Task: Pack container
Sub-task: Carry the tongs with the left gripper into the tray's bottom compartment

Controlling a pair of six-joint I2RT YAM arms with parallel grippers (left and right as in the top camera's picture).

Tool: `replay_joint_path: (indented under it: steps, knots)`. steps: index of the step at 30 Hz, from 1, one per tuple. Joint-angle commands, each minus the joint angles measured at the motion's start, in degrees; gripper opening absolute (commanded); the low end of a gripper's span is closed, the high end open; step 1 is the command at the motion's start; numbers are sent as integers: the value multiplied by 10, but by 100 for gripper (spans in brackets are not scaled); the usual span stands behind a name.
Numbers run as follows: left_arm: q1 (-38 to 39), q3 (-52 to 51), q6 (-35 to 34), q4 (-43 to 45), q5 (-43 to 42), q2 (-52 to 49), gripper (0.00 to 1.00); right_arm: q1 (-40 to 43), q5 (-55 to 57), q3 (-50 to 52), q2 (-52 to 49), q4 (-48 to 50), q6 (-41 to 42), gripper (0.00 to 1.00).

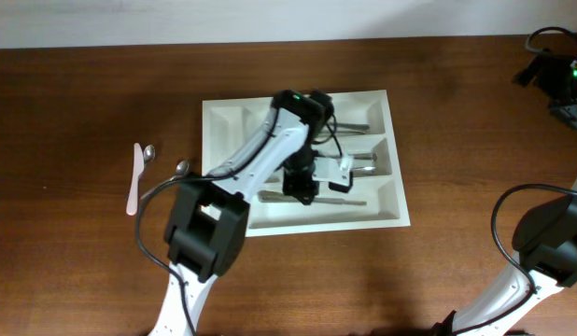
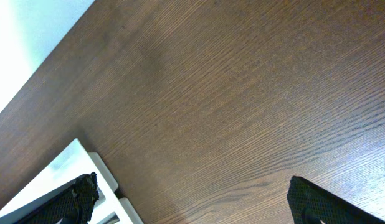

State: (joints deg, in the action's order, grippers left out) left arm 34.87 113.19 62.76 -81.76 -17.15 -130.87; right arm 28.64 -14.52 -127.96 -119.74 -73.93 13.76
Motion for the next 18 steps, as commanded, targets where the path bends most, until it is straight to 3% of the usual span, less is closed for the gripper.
replay_joint_path:
  steps: [1, 4, 6, 7, 8, 11, 12, 15, 18]
  knots:
    - [15, 3, -21, 5, 6, -5, 11, 3, -3, 3, 1, 0, 5, 99]
    - [16, 16, -55, 0, 56, 0, 31, 3, -3, 3, 1, 0, 5, 99]
    - [13, 35, -85, -16, 89, 4, 39, 3, -3, 3, 1, 0, 5, 99]
    - [9, 48, -99, -29, 95, 7, 47, 3, -3, 3, 1, 0, 5, 99]
    - [0, 73, -128, -50, 94, 17, 63, 3, -3, 3, 1, 0, 5, 99]
    - [-19, 101, -197, -57, 95, 42, 94, 3, -3, 3, 1, 0, 5, 99]
    - [-26, 106, -209, -57, 94, 53, 100, 3, -3, 3, 1, 0, 5, 99]
    - [-46, 115, -234, -54, 106, 88, 100, 3, -3, 3, 1, 0, 5, 99]
    - [-71, 122, -334, -48, 243, 123, 100, 3, -3, 3, 1, 0, 5, 99]
